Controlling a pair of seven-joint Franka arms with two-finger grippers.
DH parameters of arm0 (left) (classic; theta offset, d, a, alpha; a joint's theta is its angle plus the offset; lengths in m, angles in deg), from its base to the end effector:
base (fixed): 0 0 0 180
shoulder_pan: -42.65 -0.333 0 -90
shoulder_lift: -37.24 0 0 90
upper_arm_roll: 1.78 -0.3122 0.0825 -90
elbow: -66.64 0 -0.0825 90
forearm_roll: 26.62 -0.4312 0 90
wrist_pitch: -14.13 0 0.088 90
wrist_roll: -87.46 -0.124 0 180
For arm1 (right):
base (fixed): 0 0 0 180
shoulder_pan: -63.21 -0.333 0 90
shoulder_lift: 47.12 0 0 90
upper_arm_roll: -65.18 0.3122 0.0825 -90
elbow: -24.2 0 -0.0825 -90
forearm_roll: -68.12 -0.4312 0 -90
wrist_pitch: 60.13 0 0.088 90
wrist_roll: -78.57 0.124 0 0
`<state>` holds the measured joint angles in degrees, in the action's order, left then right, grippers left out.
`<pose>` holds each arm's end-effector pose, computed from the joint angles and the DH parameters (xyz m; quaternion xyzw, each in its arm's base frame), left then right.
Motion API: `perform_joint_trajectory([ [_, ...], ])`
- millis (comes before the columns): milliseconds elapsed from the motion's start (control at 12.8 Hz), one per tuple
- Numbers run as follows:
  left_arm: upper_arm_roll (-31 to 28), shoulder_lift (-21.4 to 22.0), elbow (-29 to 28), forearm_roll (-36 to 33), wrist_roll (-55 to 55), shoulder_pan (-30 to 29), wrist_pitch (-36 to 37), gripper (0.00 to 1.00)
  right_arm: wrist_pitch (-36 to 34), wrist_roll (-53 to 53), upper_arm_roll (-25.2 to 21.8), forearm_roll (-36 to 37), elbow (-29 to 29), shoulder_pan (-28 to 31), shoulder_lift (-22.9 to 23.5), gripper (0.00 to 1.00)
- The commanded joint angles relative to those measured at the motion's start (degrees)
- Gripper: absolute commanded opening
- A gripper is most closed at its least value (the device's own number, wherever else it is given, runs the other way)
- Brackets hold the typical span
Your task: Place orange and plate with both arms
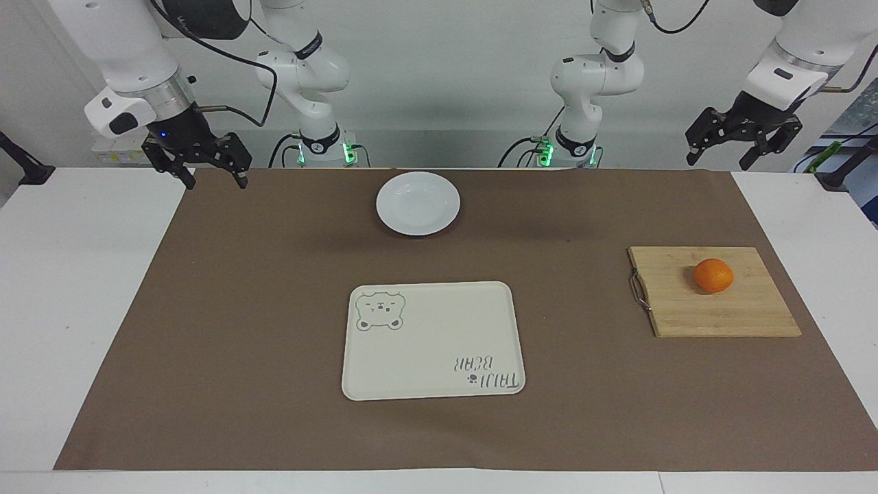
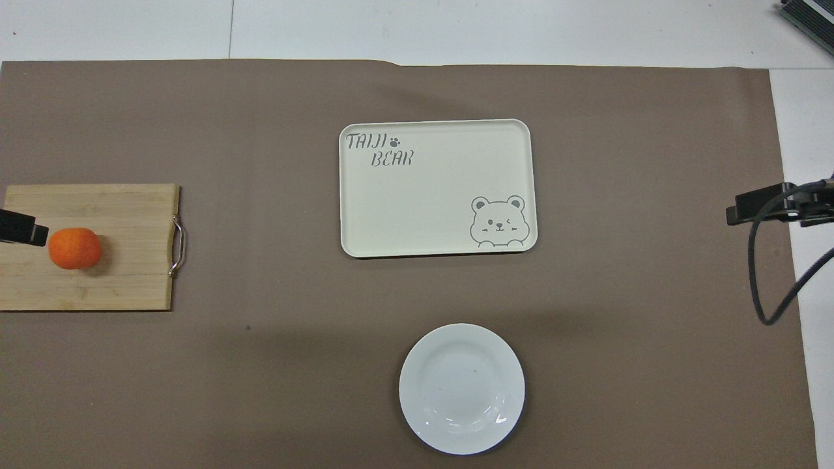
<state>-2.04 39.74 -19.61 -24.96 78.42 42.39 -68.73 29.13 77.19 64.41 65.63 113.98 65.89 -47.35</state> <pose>0.5745 0.0014 0.6522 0.9970 -0.0760 -0.0065 0.0151 0.5984 -0.0306 0.6071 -0.9996 0.0178 0.0016 0.0218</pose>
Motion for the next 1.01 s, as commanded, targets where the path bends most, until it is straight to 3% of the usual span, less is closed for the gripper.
perform_joint_trajectory([
  [0, -0.3, 0.0, 0.7, 0.4, 0.1, 0.3, 0.2, 1.00, -1.0, 1.2, 0.3, 0.3, -0.9, 0.3, 0.4, 1.00],
  [545, -0.8, 0.8, -1.3, 0.3, -0.5, -0.5, -3.0, 1.00, -1.0, 1.2, 0.3, 0.4, -0.9, 0.3, 0.4, 1.00],
  [935, -0.8, 0.7, -11.2, 0.4, -6.8, -6.7, -11.8, 1.00, -1.0, 1.1, 0.3, 0.3, -0.9, 0.3, 0.4, 1.00],
])
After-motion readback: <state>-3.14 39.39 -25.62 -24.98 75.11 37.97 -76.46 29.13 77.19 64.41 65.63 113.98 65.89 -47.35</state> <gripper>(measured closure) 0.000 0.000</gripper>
